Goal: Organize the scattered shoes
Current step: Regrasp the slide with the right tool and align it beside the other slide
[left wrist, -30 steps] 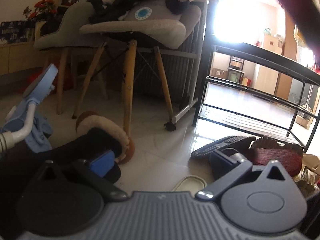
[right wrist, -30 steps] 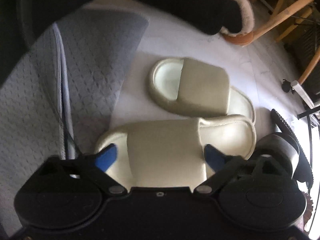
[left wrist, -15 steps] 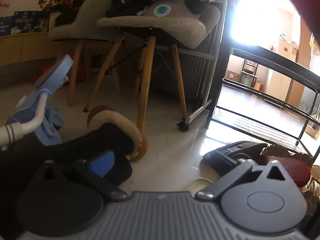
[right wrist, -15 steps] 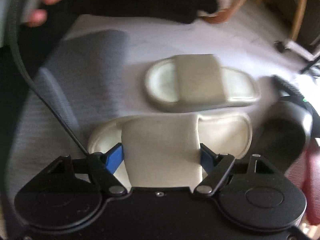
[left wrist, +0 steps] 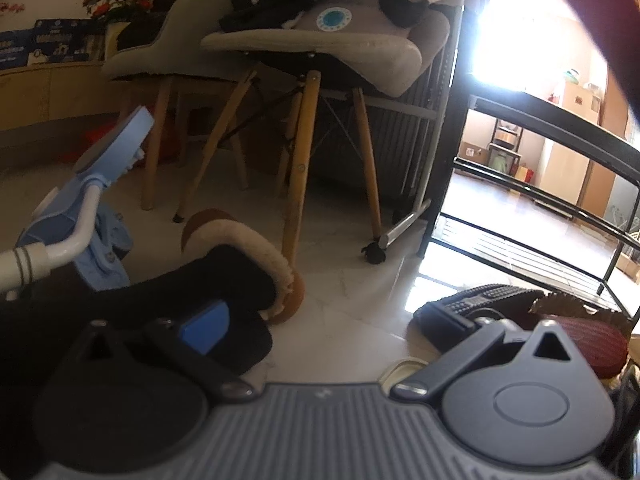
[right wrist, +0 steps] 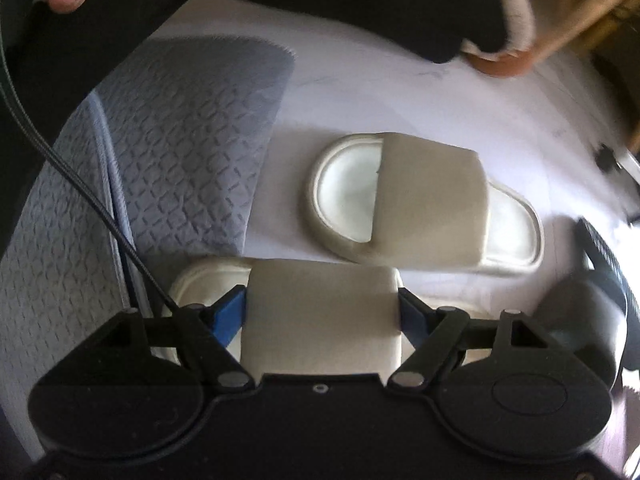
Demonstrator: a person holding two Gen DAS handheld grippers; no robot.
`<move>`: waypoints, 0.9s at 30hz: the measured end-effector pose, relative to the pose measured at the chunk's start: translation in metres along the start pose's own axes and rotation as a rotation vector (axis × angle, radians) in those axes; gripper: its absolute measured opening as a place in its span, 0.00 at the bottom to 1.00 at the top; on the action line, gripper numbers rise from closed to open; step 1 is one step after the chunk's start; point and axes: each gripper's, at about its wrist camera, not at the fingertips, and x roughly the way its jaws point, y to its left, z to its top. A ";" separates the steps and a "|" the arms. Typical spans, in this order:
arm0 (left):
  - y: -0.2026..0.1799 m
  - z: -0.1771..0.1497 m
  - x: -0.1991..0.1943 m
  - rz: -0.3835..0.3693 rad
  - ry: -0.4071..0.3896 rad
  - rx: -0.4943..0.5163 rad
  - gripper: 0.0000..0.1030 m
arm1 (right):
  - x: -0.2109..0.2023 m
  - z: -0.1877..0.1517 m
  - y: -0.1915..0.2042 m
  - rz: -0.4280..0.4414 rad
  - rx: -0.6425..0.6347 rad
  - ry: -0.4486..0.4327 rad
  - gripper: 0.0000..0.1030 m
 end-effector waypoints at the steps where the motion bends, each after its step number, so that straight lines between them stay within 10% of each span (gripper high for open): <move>1: 0.001 0.000 0.001 0.002 0.001 -0.003 0.99 | -0.001 0.000 0.001 -0.010 -0.025 0.006 0.76; 27: 0.003 0.000 0.017 0.047 0.036 -0.018 0.99 | 0.027 -0.003 -0.048 -0.096 -0.006 -0.003 0.77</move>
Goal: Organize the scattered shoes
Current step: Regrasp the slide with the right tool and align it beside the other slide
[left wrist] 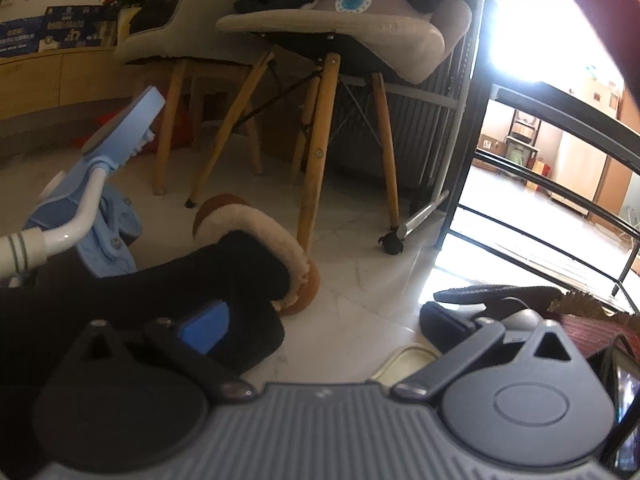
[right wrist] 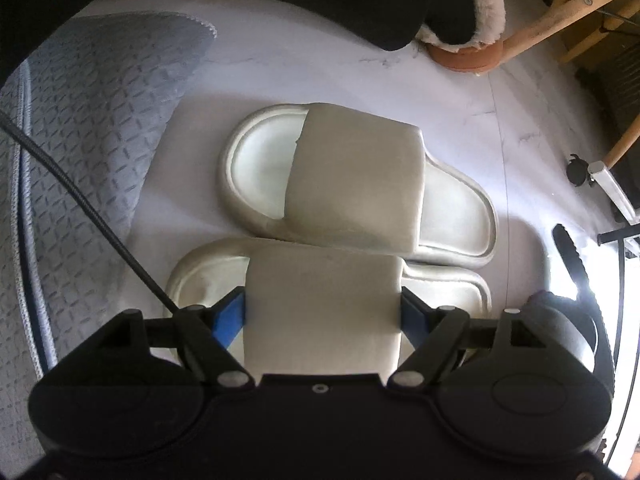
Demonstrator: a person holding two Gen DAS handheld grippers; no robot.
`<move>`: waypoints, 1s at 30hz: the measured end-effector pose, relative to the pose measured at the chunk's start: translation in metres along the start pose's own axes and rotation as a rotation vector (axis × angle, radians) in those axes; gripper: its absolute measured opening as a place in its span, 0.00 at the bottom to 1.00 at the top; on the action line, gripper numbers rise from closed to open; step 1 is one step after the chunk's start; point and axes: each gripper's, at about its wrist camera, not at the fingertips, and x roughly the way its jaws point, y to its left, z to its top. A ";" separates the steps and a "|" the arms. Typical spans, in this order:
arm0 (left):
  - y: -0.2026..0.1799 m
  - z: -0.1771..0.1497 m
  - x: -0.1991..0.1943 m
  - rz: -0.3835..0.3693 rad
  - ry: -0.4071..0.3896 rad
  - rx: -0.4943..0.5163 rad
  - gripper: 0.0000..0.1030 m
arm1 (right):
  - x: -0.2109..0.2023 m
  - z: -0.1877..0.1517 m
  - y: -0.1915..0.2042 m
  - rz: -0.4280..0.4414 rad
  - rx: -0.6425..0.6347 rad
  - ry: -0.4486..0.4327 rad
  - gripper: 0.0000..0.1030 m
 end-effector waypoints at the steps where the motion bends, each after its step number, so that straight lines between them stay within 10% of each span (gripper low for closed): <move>1: 0.000 0.000 0.000 0.002 0.000 -0.002 0.99 | 0.001 0.000 -0.003 0.002 0.013 -0.002 0.77; 30: 0.004 0.003 0.005 0.033 -0.008 -0.009 0.99 | 0.017 0.016 -0.030 -0.036 -0.003 -0.026 0.84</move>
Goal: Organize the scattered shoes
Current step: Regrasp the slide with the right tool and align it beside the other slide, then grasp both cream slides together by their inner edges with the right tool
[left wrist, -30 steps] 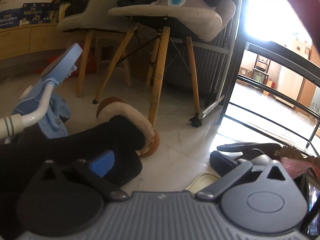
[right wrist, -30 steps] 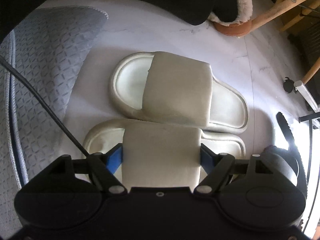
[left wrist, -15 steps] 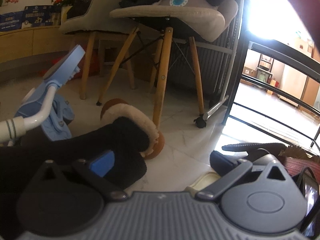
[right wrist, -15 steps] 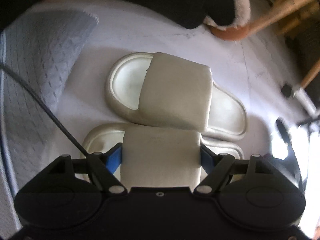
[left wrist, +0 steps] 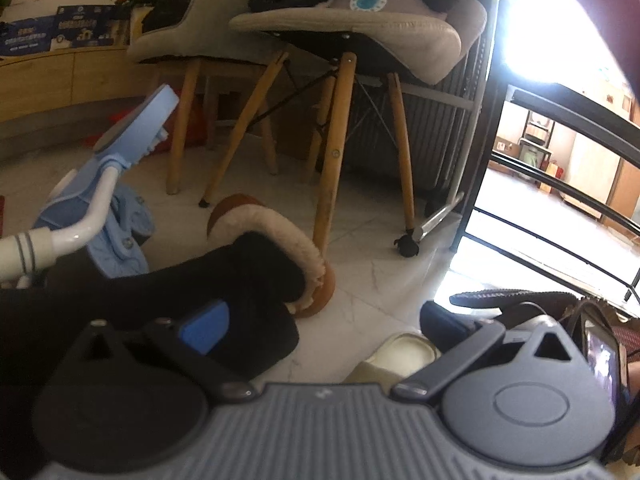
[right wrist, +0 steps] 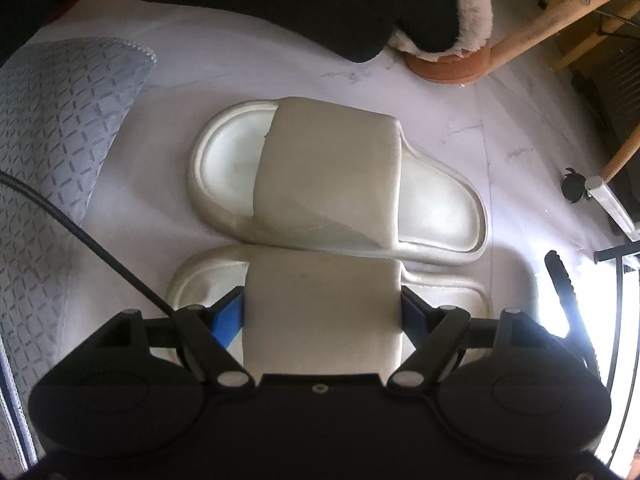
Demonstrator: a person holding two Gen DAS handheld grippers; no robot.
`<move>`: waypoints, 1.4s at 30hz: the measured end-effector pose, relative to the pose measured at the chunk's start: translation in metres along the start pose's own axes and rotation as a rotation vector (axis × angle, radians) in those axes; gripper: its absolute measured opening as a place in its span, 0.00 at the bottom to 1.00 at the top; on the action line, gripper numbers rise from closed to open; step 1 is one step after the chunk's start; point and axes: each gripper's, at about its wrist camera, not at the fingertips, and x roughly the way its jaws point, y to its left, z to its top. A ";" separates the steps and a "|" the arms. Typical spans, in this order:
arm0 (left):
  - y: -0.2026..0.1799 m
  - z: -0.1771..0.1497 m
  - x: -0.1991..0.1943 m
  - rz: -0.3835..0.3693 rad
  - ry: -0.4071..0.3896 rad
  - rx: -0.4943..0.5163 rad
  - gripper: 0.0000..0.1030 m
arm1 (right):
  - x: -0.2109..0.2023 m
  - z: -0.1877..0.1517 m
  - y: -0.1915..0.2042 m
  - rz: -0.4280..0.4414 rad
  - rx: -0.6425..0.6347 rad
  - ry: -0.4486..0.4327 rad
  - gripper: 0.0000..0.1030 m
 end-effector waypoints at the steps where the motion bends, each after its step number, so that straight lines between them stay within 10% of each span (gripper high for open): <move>1: 0.000 0.000 -0.001 -0.001 -0.003 0.002 0.99 | 0.000 0.000 0.001 -0.009 0.004 -0.001 0.94; 9: -0.003 0.014 -0.001 0.005 -0.032 0.014 0.99 | -0.041 -0.023 -0.011 0.017 0.343 -0.100 1.00; 17: -0.014 0.022 -0.008 0.014 -0.060 0.053 0.99 | -0.087 -0.098 -0.051 0.071 1.147 -0.418 1.00; 21: -0.023 0.024 -0.013 0.010 -0.083 0.093 0.99 | -0.086 -0.112 -0.060 0.020 1.375 -0.435 1.00; 42: -0.030 0.030 0.019 -0.010 -0.060 0.234 0.99 | -0.061 -0.050 -0.088 -0.050 1.450 -0.202 1.00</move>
